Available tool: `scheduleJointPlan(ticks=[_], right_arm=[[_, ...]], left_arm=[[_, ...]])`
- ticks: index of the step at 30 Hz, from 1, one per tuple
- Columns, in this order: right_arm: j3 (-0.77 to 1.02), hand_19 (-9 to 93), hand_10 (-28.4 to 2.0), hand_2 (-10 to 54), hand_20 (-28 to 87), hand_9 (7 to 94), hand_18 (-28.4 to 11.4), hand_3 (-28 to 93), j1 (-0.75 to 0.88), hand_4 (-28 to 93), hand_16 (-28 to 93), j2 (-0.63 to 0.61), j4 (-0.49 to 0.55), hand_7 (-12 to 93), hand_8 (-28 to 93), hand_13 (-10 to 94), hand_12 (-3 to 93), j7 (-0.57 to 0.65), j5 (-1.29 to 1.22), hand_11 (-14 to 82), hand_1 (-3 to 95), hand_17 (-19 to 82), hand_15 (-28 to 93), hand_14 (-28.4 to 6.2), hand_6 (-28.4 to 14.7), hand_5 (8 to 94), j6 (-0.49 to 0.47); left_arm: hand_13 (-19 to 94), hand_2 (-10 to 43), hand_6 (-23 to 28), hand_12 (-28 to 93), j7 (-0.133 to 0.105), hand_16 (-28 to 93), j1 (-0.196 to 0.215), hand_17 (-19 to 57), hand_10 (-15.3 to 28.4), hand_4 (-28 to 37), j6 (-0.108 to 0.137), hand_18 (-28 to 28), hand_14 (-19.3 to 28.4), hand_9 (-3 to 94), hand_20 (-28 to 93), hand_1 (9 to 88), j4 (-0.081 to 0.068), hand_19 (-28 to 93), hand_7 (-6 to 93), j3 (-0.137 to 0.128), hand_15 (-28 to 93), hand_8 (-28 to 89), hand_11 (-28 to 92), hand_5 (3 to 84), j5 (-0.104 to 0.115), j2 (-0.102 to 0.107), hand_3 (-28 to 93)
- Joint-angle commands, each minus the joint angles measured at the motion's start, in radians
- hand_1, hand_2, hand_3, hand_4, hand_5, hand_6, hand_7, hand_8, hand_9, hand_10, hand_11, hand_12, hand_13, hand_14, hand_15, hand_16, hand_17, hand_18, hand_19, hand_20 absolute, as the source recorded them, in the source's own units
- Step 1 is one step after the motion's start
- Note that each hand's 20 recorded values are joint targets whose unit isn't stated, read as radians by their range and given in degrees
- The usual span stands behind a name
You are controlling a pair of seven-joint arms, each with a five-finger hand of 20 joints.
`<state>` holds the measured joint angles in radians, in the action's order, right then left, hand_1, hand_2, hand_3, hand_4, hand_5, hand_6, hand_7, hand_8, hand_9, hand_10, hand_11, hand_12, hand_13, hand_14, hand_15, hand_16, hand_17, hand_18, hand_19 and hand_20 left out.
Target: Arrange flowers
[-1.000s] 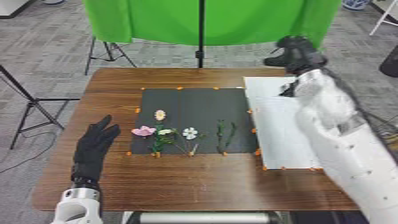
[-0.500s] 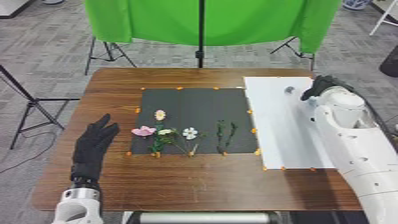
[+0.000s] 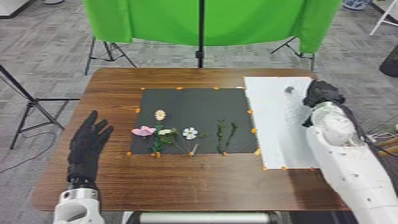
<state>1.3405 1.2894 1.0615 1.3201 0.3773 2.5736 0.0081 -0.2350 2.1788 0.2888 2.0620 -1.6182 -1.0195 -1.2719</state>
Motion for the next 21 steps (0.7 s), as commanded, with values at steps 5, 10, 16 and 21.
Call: scheduleJointPlan(ticks=[5, 10, 16, 21], right_arm=[[-0.255, 93, -8.1, -9.5, 62, 93.4, -10.4, 54, -0.022, -15, 34, -0.069, 0.343, 22, 12, 94, 38.1, -0.062, -0.3, 7.5, 62.9, 69, 61, -0.9, 0.0, 78.5, -0.011], [-0.352, 93, -8.1, -9.5, 62, 93.3, -10.1, 55, -0.051, -15, 34, -0.036, 0.333, 22, 12, 94, 38.2, -0.105, -0.291, 7.4, 62.0, 69, 61, -0.6, 0.2, 78.2, -0.059], [-0.382, 93, -9.0, -9.5, 63, 91.8, -10.2, 56, -0.048, -15, 35, -0.023, 0.324, 22, 11, 93, 37.9, -0.114, -0.283, 7.5, 60.0, 69, 62, -0.7, 0.1, 77.4, -0.137], [-0.381, 93, -10.3, -9.5, 63, 89.5, -10.2, 55, -0.032, -15, 35, -0.025, 0.335, 22, 11, 92, 36.0, -0.111, -0.28, 8.9, 58.9, 68, 62, -1.0, 0.2, 75.9, -0.163]], left_arm=[[35, -6.8, 1.3, 16, 0.03, 4, 0.009, 8.4, 10.4, -22.3, -0.034, 12.6, 14.0, 37.5, 23, 25.1, -0.003, 8, 9.1, 0.008, 10, -6, 13, 33.5, -0.007, -0.011, 65], [35, -6.6, 1.4, 16, 0.04, 4, 0.001, 8.3, 10.5, -22.2, -0.038, 12.6, 14.0, 38.0, 22, 25.0, -0.006, 8, 8.9, 0.008, 10, -6, 13, 34.2, -0.009, -0.007, 65], [35, -6.6, 1.6, 16, 0.045, 4, -0.002, 8.0, 10.6, -22.2, -0.041, 12.6, 14.0, 38.4, 22, 24.8, -0.007, 8, 8.8, 0.006, 10, -6, 13, 34.8, -0.01, -0.005, 65], [35, -6.5, 1.6, 16, 0.046, 4, 0.003, 7.9, 10.5, -22.3, -0.044, 12.6, 14.0, 38.6, 22, 24.9, -0.005, 8, 8.8, 0.005, 10, -6, 13, 34.8, -0.009, -0.005, 65]])
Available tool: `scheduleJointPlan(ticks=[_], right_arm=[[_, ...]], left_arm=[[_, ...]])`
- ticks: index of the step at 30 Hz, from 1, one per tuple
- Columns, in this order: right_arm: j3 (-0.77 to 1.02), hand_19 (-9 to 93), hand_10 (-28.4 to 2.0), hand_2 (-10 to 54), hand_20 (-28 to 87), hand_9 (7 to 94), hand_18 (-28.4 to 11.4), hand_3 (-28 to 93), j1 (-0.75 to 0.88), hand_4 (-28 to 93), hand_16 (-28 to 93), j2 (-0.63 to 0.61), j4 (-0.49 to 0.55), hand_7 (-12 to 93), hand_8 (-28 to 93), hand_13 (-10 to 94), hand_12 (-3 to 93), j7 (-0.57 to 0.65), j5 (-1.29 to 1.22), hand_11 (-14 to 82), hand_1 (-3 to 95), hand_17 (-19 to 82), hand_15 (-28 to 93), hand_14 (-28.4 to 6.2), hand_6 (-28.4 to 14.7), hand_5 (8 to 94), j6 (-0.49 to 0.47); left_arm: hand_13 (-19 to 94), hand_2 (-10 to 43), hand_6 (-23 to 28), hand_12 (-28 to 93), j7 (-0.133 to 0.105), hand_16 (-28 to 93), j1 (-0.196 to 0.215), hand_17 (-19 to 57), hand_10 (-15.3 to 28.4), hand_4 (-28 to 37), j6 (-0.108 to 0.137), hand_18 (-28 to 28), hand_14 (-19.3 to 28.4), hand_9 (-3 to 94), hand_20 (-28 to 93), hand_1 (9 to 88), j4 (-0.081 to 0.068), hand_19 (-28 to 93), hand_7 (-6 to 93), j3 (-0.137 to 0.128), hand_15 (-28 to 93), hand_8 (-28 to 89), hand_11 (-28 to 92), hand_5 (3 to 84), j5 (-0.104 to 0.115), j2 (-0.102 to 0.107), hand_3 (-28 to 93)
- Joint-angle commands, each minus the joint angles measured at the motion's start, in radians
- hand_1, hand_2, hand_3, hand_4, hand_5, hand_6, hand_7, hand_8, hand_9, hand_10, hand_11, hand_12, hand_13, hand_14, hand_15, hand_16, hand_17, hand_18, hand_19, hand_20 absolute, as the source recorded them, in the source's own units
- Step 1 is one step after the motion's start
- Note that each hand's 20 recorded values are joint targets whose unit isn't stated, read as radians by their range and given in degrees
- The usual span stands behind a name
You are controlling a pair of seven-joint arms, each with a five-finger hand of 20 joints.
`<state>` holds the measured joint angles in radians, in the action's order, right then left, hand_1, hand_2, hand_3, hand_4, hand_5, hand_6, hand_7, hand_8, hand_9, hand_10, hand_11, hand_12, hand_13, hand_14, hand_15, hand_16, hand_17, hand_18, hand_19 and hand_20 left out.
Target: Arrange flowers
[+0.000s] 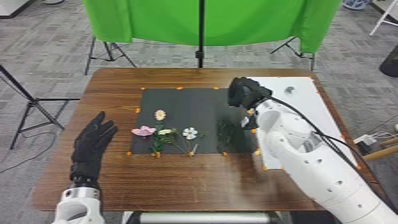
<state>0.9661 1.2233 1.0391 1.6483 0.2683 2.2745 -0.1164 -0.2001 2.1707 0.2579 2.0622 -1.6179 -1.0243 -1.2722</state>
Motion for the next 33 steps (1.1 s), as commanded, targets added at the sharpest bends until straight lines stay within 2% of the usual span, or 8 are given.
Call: scheduleJointPlan(ticks=[1, 6, 11, 15, 18, 26, 30, 33], right_arm=[[-0.006, 93, -10.6, -9.5, 63, 88.8, -10.2, 55, 0.037, -14, 35, -0.004, 0.01, 22, 10, 92, 35.7, 0.001, 0.015, 9.3, 58.5, 68, 62, -1.1, 0.2, 75.7, -0.041], [0.0, 93, -11.6, -9.5, 63, 85.3, -10.5, 55, 0.041, -14, 35, -0.008, 0.017, 21, 9, 91, 31.5, -0.003, 0.009, 13.8, 55.2, 67, 62, -1.3, 0.0, 72.9, -0.057], [0.0, 93, -12.6, -9.5, 63, 82.7, -10.7, 59, 0.045, -14, 34, -0.008, 0.018, 19, 6, 91, 21.9, -0.009, 0.007, 20.3, 47.8, 67, 63, -1.5, 0.2, 70.7, -0.062], [0.004, 93, -12.7, -9.5, 63, 82.9, -10.8, 63, 0.046, -15, 34, -0.014, 0.025, 18, 2, 91, 20.7, -0.009, 0.008, 20.2, 44.0, 67, 62, -1.5, 0.2, 70.2, -0.059], [0.008, 93, -12.7, -9.5, 63, 83.2, -10.8, 66, 0.048, -15, 34, -0.02, 0.033, 19, -7, 91, 20.7, -0.015, 0.015, 20.0, 40.5, 67, 62, -1.4, 0.5, 69.9, -0.062], [0.042, 93, -13.0, -9.5, 63, 83.2, -10.9, 66, 0.056, -15, 34, -0.049, 0.083, 18, -9, 91, 20.9, -0.01, 0.015, 19.8, 37.1, 67, 61, -1.5, 0.6, 69.3, -0.095], [0.092, 93, -13.3, -9.5, 62, 83.0, -11.1, 65, 0.028, -15, 35, -0.043, 0.06, 18, -9, 91, 21.1, 0.003, 0.07, 19.8, 35.6, 67, 60, -1.8, 0.4, 68.8, -0.031], [0.118, 93, -13.8, -9.5, 62, 81.5, -12.2, 64, -0.029, -15, 35, -0.027, -0.022, 18, -9, 90, 21.6, 0.042, 0.151, 20.1, 34.9, 65, 61, -3.2, 0.3, 68.4, 0.058]], left_arm=[[35, -6.5, 1.5, 16, 0.01, 4, 0.013, 7.9, 10.6, -22.3, -0.012, 12.6, 14.0, 38.7, 22, 24.9, -0.005, 8, 8.9, 0.004, 10, -6, 13, 34.8, -0.005, -0.005, 65], [35, -6.6, 1.5, 16, -0.01, 4, 0.009, 7.8, 10.7, -22.5, -0.023, 12.6, 14.1, 38.8, 22, 24.1, -0.012, 7, 8.8, 0.005, 10, -6, 13, 34.8, 0.004, -0.007, 65], [35, -7.5, 1.2, 16, -0.012, 4, 0.014, 7.6, 10.6, -24.1, -0.02, 12.8, 14.2, 38.8, 22, 21.3, -0.01, 7, 8.0, 0.005, 10, -6, 13, 34.0, 0.002, -0.009, 66], [35, -7.6, 1.2, 16, -0.012, 4, 0.01, 7.5, 10.6, -24.5, -0.025, 12.9, 14.2, 38.8, 22, 20.8, -0.013, 7, 7.8, 0.006, 10, -6, 13, 33.8, -0.002, -0.008, 66], [35, -7.5, 1.2, 16, -0.012, 4, 0.014, 7.4, 10.6, -24.7, -0.023, 12.9, 14.2, 38.8, 22, 20.7, -0.011, 7, 7.7, 0.004, 10, -6, 12, 33.7, -0.001, -0.01, 66], [35, -7.5, 1.1, 16, -0.01, 4, 0.018, 7.3, 10.7, -24.8, -0.017, 13.0, 14.3, 38.8, 22, 20.7, -0.007, 7, 7.5, 0.002, 10, -6, 12, 33.7, -0.002, -0.01, 66], [35, -7.5, 1.1, 16, -0.011, 4, 0.016, 7.2, 10.7, -24.8, -0.018, 13.0, 14.3, 38.9, 22, 20.8, -0.007, 7, 7.6, 0.004, 10, -6, 12, 33.7, -0.001, -0.011, 66], [35, -7.4, 1.1, 16, -0.01, 4, 0.015, 7.2, 10.7, -24.8, -0.018, 13.1, 14.3, 38.9, 22, 20.7, -0.009, 7, 7.7, 0.004, 10, -6, 12, 33.7, -0.002, -0.011, 66]])
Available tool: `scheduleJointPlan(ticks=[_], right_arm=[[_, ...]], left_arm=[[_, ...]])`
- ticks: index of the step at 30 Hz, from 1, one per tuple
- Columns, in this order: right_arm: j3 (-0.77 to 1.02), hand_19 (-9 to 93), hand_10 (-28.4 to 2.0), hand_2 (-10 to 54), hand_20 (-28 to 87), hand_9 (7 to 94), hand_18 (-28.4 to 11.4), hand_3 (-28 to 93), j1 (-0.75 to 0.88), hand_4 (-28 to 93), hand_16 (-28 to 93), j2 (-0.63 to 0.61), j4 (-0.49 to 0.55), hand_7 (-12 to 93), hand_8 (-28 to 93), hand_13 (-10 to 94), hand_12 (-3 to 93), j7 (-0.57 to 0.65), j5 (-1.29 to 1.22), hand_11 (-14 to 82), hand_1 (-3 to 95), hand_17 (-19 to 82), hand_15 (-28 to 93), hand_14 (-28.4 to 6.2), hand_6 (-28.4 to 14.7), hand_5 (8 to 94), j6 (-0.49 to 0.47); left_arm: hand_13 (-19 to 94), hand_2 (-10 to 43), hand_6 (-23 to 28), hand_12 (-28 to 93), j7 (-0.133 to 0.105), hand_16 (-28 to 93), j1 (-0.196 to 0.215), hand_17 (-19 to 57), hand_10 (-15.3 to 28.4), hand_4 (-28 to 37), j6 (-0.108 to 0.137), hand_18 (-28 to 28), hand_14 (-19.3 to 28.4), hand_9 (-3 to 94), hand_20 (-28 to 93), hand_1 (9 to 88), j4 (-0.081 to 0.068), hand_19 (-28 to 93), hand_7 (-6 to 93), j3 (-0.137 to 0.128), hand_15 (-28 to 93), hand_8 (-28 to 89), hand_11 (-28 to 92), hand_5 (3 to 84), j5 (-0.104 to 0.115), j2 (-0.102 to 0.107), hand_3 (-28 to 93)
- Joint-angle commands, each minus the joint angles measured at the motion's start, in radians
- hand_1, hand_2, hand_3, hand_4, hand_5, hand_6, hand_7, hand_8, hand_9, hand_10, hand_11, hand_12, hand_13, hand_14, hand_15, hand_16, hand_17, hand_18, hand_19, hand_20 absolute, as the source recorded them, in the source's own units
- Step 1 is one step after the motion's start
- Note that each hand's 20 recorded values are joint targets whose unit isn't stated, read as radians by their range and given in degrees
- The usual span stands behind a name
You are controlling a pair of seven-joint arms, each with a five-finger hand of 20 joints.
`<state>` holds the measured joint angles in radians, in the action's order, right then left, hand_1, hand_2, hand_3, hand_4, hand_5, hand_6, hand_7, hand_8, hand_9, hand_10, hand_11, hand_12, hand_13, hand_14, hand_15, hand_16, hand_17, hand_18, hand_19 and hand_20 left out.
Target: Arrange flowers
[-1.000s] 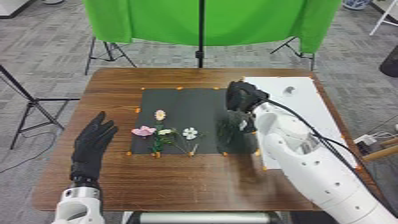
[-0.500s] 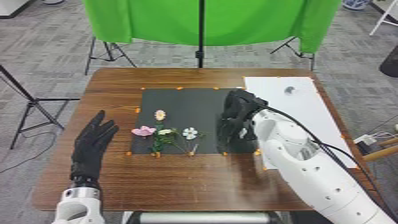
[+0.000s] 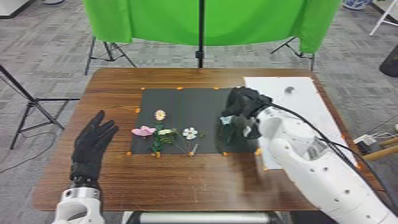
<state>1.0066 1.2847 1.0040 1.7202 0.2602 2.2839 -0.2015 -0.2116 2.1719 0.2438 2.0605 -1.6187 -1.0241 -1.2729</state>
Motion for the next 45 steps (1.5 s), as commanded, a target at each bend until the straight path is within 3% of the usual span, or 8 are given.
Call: scheduleJointPlan(ticks=[1, 5, 12, 19, 29, 32, 37, 45], right_arm=[[0.086, 93, -13.9, -9.5, 62, 80.8, -12.4, 64, -0.112, -14, 35, 0.013, -0.13, 18, -9, 89, 21.7, 0.069, 0.17, 20.0, 35.1, 64, 61, -3.7, 0.2, 68.3, 0.154], [0.146, 93, -16.2, -9.5, 61, 71.3, -13.7, 63, -0.165, -13, 35, 0.039, -0.238, 16, -8, 83, 21.1, 0.145, 0.206, 16.2, 35.3, 60, 63, -6.1, -0.7, 62.7, 0.048], [0.23, 93, -18.5, -9.5, 59, 59.9, -14.7, 64, -0.205, -13, 34, 0.111, -0.418, 13, -7, 79, 19.4, 0.139, 0.33, 9.5, 35.2, 57, 63, -7.4, -1.0, 54.6, -0.105], [0.294, 93, -18.6, -9.5, 57, 58.4, -14.5, 64, -0.215, -13, 32, 0.184, -0.559, 12, -7, 79, 19.0, 0.095, 0.427, 8.5, 35.5, 57, 64, -7.2, 0.4, 50.1, -0.093], [0.346, 93, -18.2, -9.5, 54, 55.7, -12.8, 66, -0.19, -15, 30, 0.221, -0.616, 14, -8, 80, 17.7, 0.049, 0.431, 7.3, 38.2, 57, 63, -5.0, 1.8, 43.1, -0.024], [0.344, 93, -17.2, -9.5, 53, 58.1, -12.4, 67, -0.168, -16, 30, 0.216, -0.619, 16, -9, 82, 17.4, 0.03, 0.431, 8.1, 40.8, 58, 62, -4.3, 2.1, 44.7, 0.051], [0.337, 93, -13.0, -9.5, 56, 71.4, -11.4, 66, -0.125, -18, 31, 0.209, -0.622, 21, -10, 86, 18.0, -0.031, 0.393, 14.8, 46.9, 61, 62, -2.4, 3.3, 55.8, 0.204], [0.292, 93, -7.9, -9.5, 63, 90.9, -11.3, 54, -0.106, -18, 32, 0.194, -0.621, 27, 7, 91, 36.3, -0.076, 0.361, 10.7, 59.8, 66, 64, -1.3, 2.5, 74.9, 0.314]], left_arm=[[35, -7.4, 1.0, 16, 0.004, 4, 0.011, 7.2, 10.7, -24.8, -0.004, 13.1, 14.3, 38.9, 22, 20.7, -0.008, 7, 7.7, 0.005, 10, -6, 12, 33.7, -0.001, -0.01, 66], [35, -7.3, 1.1, 16, 0.005, 4, 0.013, 7.1, 10.7, -24.8, -0.004, 13.1, 14.4, 39.0, 22, 20.7, -0.007, 7, 7.7, 0.005, 10, -6, 12, 33.8, -0.002, -0.01, 66], [35, -7.4, 1.1, 16, 0.002, 4, 0.013, 7.1, 10.8, -24.8, 0.0, 13.1, 14.3, 39.1, 21, 20.6, -0.006, 7, 7.8, 0.006, 10, -6, 12, 33.9, -0.002, -0.011, 66], [35, -7.2, 1.2, 16, 0.008, 4, 0.012, 7.1, 10.8, -24.6, -0.007, 13.1, 14.3, 39.1, 21, 20.8, -0.007, 7, 7.8, 0.011, 10, -6, 13, 34.1, -0.004, -0.011, 66], [35, -7.1, 1.2, 16, 0.019, 4, 0.007, 7.0, 10.8, -24.6, -0.014, 13.1, 14.3, 39.1, 21, 21.3, -0.008, 7, 7.7, 0.009, 10, -6, 13, 34.1, -0.006, -0.008, 66], [35, -7.1, 1.2, 16, 0.024, 4, 0.003, 7.0, 10.8, -24.5, -0.018, 13.1, 14.3, 39.1, 21, 21.4, -0.009, 7, 7.8, 0.01, 10, -6, 13, 34.1, -0.009, -0.008, 66], [35, -7.0, 1.3, 16, 0.03, 4, 0.007, 7.0, 10.8, -24.4, -0.014, 13.1, 14.2, 39.1, 21, 21.5, -0.008, 7, 7.9, 0.007, 10, -6, 13, 34.3, -0.007, -0.007, 66], [35, -7.1, 1.3, 16, 0.025, 4, 0.001, 7.0, 10.8, -24.2, -0.015, 13.1, 14.3, 39.2, 21, 21.7, -0.009, 7, 8.1, 0.011, 10, -6, 13, 34.5, -0.011, -0.011, 66]])
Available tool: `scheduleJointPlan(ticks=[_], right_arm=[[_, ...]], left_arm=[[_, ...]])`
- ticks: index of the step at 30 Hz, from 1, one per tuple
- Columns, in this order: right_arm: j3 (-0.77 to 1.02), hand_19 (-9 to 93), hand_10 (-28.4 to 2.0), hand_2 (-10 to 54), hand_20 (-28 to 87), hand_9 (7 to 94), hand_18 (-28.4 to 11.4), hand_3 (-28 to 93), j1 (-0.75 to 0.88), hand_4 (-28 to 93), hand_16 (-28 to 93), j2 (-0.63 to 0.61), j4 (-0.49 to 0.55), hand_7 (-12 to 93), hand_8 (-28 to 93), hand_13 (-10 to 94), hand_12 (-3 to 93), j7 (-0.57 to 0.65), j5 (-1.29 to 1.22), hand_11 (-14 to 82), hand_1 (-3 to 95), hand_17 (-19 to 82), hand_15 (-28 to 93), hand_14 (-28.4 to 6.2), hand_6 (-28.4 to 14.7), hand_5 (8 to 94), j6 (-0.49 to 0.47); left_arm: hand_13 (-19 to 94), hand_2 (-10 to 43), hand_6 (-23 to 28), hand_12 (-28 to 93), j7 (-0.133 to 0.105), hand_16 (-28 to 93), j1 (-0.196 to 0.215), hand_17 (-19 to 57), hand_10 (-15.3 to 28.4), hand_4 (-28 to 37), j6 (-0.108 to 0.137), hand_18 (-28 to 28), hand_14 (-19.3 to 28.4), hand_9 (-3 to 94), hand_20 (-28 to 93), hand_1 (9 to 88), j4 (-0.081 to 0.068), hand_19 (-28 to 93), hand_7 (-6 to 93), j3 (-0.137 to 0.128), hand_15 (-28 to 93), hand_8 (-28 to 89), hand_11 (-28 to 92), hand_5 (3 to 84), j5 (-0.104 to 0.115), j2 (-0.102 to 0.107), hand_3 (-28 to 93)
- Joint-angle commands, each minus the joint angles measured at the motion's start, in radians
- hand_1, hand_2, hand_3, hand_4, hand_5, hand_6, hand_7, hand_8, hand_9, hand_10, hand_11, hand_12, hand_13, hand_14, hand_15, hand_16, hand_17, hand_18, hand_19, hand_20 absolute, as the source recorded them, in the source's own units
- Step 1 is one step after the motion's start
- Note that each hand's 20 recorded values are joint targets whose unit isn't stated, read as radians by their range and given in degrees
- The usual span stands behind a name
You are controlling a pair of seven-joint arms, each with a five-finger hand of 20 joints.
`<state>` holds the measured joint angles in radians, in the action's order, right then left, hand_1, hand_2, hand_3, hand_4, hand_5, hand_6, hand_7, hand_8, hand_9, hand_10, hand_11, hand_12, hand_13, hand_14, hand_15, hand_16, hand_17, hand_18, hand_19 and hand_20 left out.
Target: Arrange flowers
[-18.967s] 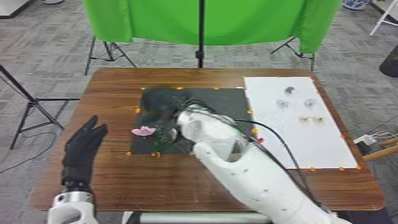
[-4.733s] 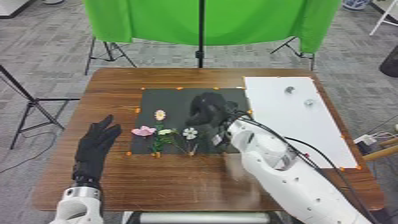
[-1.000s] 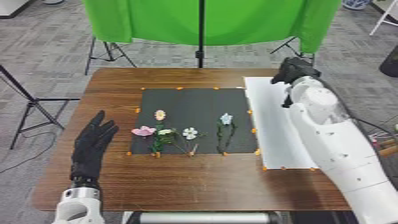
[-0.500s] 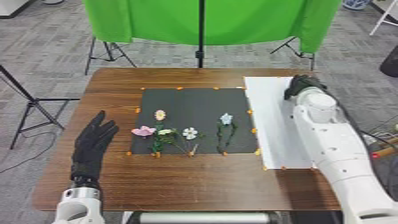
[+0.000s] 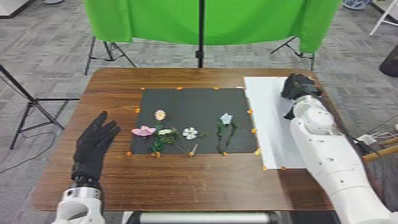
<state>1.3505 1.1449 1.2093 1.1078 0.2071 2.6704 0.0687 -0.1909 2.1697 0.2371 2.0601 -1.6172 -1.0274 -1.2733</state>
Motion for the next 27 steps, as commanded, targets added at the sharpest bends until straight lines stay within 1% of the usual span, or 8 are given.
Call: scheduleJointPlan(ticks=[1, 3, 4, 7, 12, 16, 21, 27], right_arm=[[-0.067, 93, -7.8, -9.5, 63, 91.4, -11.3, 54, 0.032, -18, 32, -0.023, 0.002, 27, 8, 92, 36.6, -0.017, -0.049, 10.8, 60.6, 67, 64, -1.2, 2.4, 75.7, 0.053], [-0.098, 93, -7.5, -9.5, 63, 92.1, -11.2, 54, 0.04, -18, 32, -0.058, 0.051, 27, 8, 92, 37.0, -0.004, -0.109, 10.7, 61.2, 67, 64, -1.1, 2.0, 76.6, 0.079], [-0.115, 93, -7.4, -9.5, 63, 92.3, -11.2, 54, 0.04, -18, 33, -0.075, 0.077, 27, 8, 92, 37.0, 0.0, -0.139, 10.6, 61.3, 67, 64, -1.1, 1.8, 76.9, 0.085], [-0.167, 93, -7.4, -9.5, 63, 92.7, -11.2, 55, 0.053, -18, 33, -0.151, 0.199, 26, 9, 92, 37.2, 0.028, -0.232, 10.0, 61.4, 67, 64, -1.0, 1.4, 77.3, 0.08], [-0.226, 93, -7.4, -9.5, 63, 93.0, -10.9, 56, 0.099, -18, 33, -0.266, 0.428, 25, 10, 92, 38.0, 0.061, -0.349, 9.1, 61.4, 68, 63, -0.7, 1.0, 77.7, 0.017], [-0.259, 93, -7.5, -9.5, 63, 93.0, -10.8, 56, 0.154, -18, 33, -0.317, 0.574, 25, 10, 92, 38.2, 0.06, -0.411, 8.9, 61.4, 68, 63, -0.5, 1.0, 77.8, -0.036], [-0.299, 93, -7.6, -9.5, 63, 93.1, -10.6, 56, 0.206, -17, 34, -0.338, 0.664, 25, 10, 92, 38.2, 0.057, -0.459, 8.6, 61.3, 68, 63, -0.5, 0.9, 77.9, -0.116], [-0.306, 93, -7.7, -9.5, 63, 92.9, -10.6, 56, 0.258, -17, 34, -0.332, 0.698, 24, 11, 92, 37.9, 0.061, -0.483, 8.8, 60.9, 68, 63, -0.3, 0.8, 77.6, -0.158]], left_arm=[[35, -7.1, 1.3, 16, 0.003, 4, 0.002, 7.0, 10.8, -24.2, -0.006, 13.1, 14.3, 39.2, 21, 21.7, -0.009, 7, 8.1, 0.01, 10, -6, 13, 34.5, -0.007, -0.011, 66], [35, -7.1, 1.3, 16, 0.001, 4, 0.006, 6.9, 10.9, -24.2, -0.007, 13.1, 14.3, 39.3, 21, 21.7, -0.008, 7, 8.2, 0.008, 10, -6, 13, 34.6, -0.007, -0.011, 66], [35, -7.1, 1.3, 16, -0.001, 4, 0.012, 6.9, 10.9, -24.2, -0.002, 13.1, 14.2, 39.3, 21, 21.8, -0.005, 7, 8.2, 0.006, 10, -6, 13, 34.6, -0.006, -0.012, 66], [35, -7.1, 1.3, 16, -0.002, 4, 0.012, 6.9, 10.9, -24.2, 0.0, 13.1, 14.2, 39.3, 21, 21.8, -0.005, 7, 8.2, 0.005, 10, -6, 13, 34.6, -0.005, -0.011, 66], [35, -7.1, 1.4, 16, -0.002, 4, 0.018, 6.9, 10.8, -24.1, -0.002, 13.1, 14.3, 39.3, 21, 21.7, -0.001, 7, 8.2, -0.001, 10, -6, 13, 34.6, -0.006, -0.01, 66], [35, -7.0, 1.4, 16, -0.002, 4, 0.021, 6.9, 10.9, -24.1, 0.001, 13.1, 14.4, 39.3, 21, 21.8, 0.0, 7, 8.1, -0.001, 10, -6, 13, 34.7, -0.005, -0.011, 66], [35, -7.0, 1.4, 16, 0.001, 4, 0.018, 6.9, 10.8, -24.0, -0.004, 13.0, 14.5, 39.3, 21, 21.8, 0.001, 7, 8.1, -0.001, 10, -6, 13, 34.7, -0.007, -0.01, 66], [35, -7.0, 1.4, 16, 0.005, 4, 0.016, 6.9, 10.8, -24.0, -0.014, 13.1, 14.3, 39.3, 21, 21.7, 0.0, 7, 8.1, 0.0, 10, -6, 13, 34.7, -0.011, -0.012, 66]])
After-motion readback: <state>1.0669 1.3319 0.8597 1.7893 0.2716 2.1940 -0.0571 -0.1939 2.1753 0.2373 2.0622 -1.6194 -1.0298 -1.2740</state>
